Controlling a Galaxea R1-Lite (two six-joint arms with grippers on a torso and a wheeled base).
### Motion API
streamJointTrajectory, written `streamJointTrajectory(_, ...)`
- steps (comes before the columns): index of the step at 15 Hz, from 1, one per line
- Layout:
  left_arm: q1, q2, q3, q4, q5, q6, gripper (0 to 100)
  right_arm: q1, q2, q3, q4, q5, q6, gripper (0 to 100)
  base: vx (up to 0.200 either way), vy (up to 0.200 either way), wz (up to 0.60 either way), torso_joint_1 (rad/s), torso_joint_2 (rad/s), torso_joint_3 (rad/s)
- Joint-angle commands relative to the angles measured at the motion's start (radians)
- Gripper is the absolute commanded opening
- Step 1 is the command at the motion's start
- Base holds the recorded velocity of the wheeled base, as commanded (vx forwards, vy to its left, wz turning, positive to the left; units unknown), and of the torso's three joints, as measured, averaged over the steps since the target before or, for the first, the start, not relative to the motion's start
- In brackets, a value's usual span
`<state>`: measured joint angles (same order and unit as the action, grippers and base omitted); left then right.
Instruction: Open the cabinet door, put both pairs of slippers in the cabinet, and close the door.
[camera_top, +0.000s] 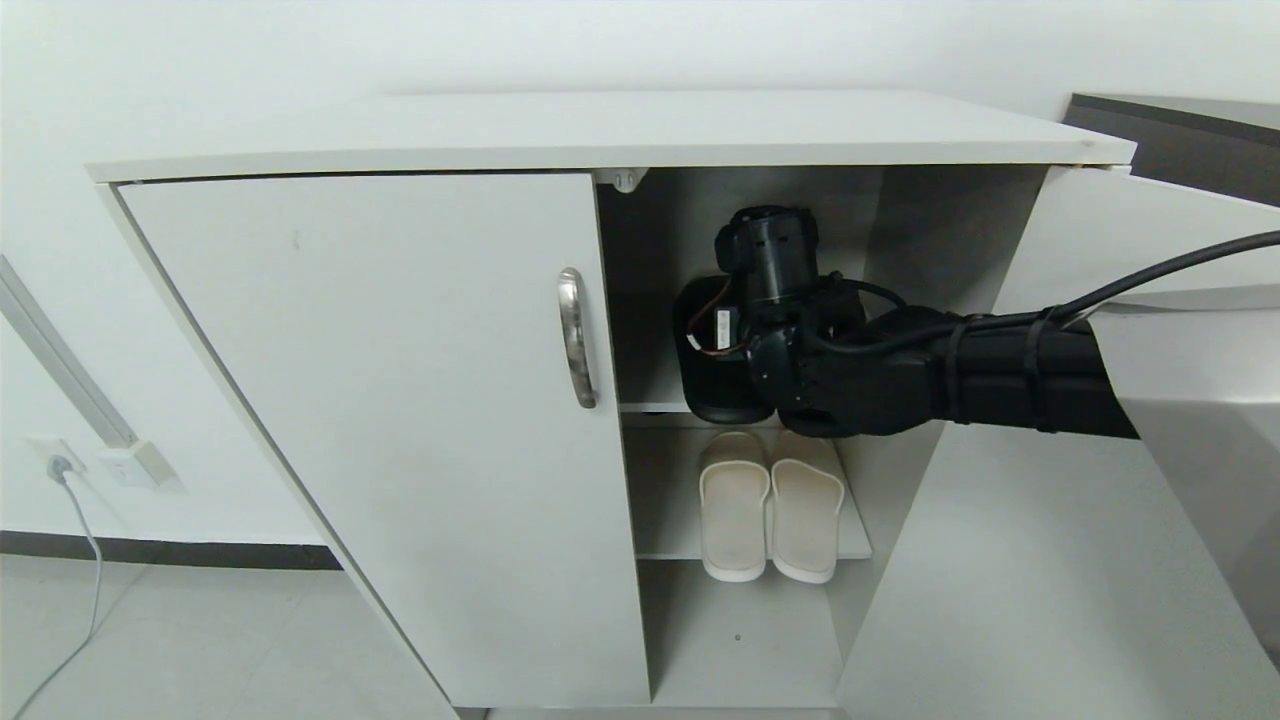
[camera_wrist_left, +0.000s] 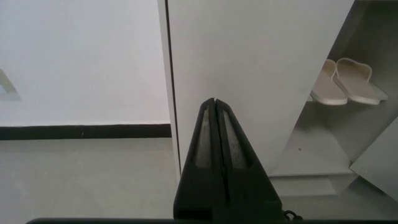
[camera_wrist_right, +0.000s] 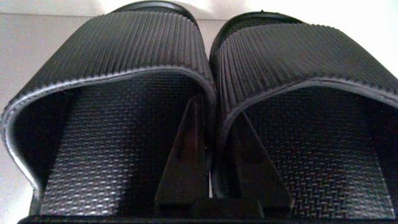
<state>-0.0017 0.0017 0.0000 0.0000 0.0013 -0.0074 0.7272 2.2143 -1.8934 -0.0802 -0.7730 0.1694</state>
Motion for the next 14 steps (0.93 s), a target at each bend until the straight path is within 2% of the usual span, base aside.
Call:
streamJointTrajectory(1, 0.0, 0.0, 0.0, 0.0, 0.0, 0.0, 0, -0.003, 0.007, -0.003, -0.001, 0.0, 0.002, 0, 0.0, 0.0, 0.0, 0.0, 0.0, 0.0)
streamJointTrajectory(12, 0.0, 0.0, 0.0, 0.0, 0.002, 0.0, 0, -0.002, 0.019, 0.0, -0.001, 0.003, 0.022, 0, 0.0, 0.0, 0.0, 0.0, 0.0, 0.0)
streamJointTrajectory(13, 0.0, 0.0, 0.0, 0.0, 0.002, 0.0, 0, -0.002, 0.019, 0.002, -0.001, 0.003, 0.022, 100, 0.0, 0.0, 0.0, 0.0, 0.0, 0.0)
streamJointTrajectory(14, 0.0, 0.0, 0.0, -0.002, 0.002, 0.0, 0, 0.0, 0.018, 0.004, -0.001, 0.003, 0.022, 100, 0.0, 0.0, 0.0, 0.0, 0.0, 0.0)
